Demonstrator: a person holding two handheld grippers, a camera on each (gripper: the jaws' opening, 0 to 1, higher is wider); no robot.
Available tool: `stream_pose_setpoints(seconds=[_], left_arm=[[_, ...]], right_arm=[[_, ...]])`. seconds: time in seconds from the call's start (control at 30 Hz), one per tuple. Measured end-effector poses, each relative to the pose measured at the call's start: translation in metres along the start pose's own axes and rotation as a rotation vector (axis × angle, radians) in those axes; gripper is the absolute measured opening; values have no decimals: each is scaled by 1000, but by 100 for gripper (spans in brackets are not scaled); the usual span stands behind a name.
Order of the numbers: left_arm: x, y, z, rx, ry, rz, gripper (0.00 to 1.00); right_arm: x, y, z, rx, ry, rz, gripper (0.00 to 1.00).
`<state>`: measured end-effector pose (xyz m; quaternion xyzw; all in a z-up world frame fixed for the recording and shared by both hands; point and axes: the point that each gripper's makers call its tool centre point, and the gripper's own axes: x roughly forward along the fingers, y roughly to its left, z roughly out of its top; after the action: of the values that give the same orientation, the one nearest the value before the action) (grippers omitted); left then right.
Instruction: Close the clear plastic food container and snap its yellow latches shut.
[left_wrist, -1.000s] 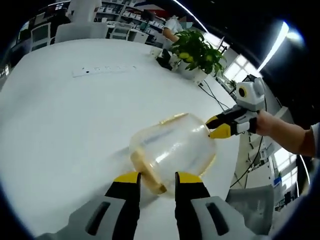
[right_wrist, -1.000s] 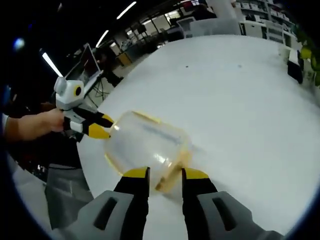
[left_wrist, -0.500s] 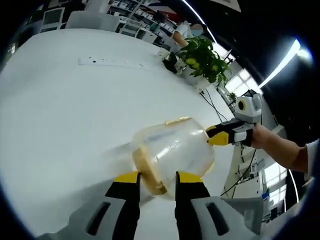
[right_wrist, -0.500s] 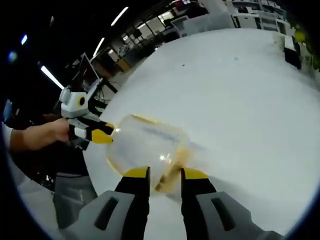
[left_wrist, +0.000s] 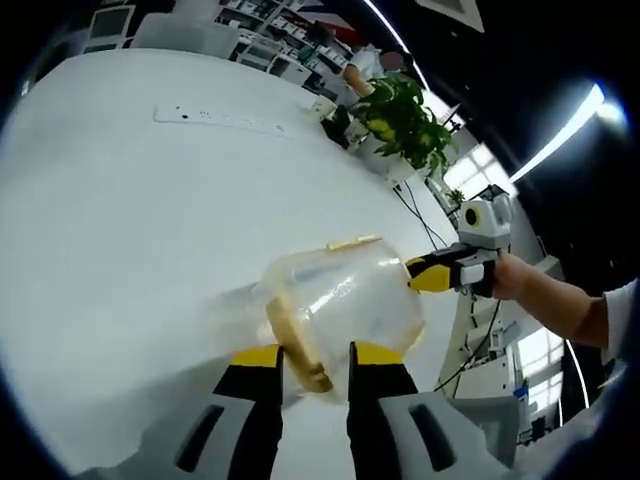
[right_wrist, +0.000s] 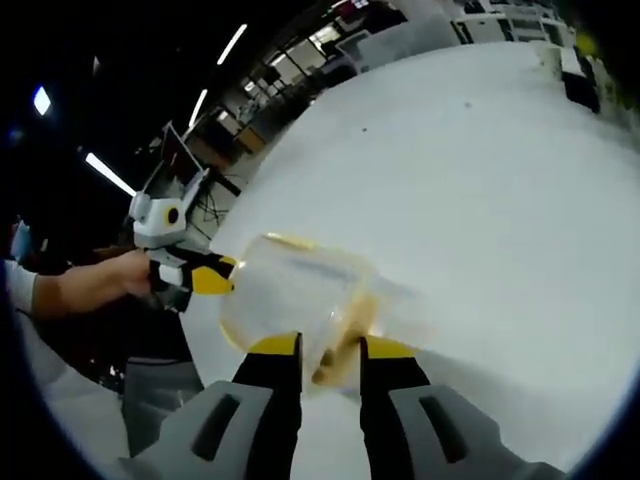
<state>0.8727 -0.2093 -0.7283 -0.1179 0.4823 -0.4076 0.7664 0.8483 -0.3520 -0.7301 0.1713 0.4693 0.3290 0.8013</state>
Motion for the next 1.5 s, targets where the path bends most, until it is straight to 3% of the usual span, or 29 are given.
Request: stream_pose_setpoints(seconds=[0.23,0.3,0.5,0.6,0.87,0.93,1.03,1.5], left_arm=[[0,-1,0,-13,-5,17,18],[0,-3,2,-5,-7,33,19],[-2,-6,11,269,38,103,22],[-4,-9,12,374,65,105,22],[-10,-15,15,567,114,119,21],[-11,-17,17,569,115,113,21],[-11,-22,23,583,106,96,20],[3,-35,40,708,118,28,18]], right_arm=[[-1,0,7,-20,-4,-16,20],[-2,-2,11,-79,4,-45,21],[-3,2,18,-270,46,-138,23],[-4,3,19,-314,54,-155,23],[-15,7,26,-398,39,-164,18],[-16,15,32,-409,12,-138,12],[-14,21,35,-425,4,-124,15],[6,37,27,-503,57,-79,17]])
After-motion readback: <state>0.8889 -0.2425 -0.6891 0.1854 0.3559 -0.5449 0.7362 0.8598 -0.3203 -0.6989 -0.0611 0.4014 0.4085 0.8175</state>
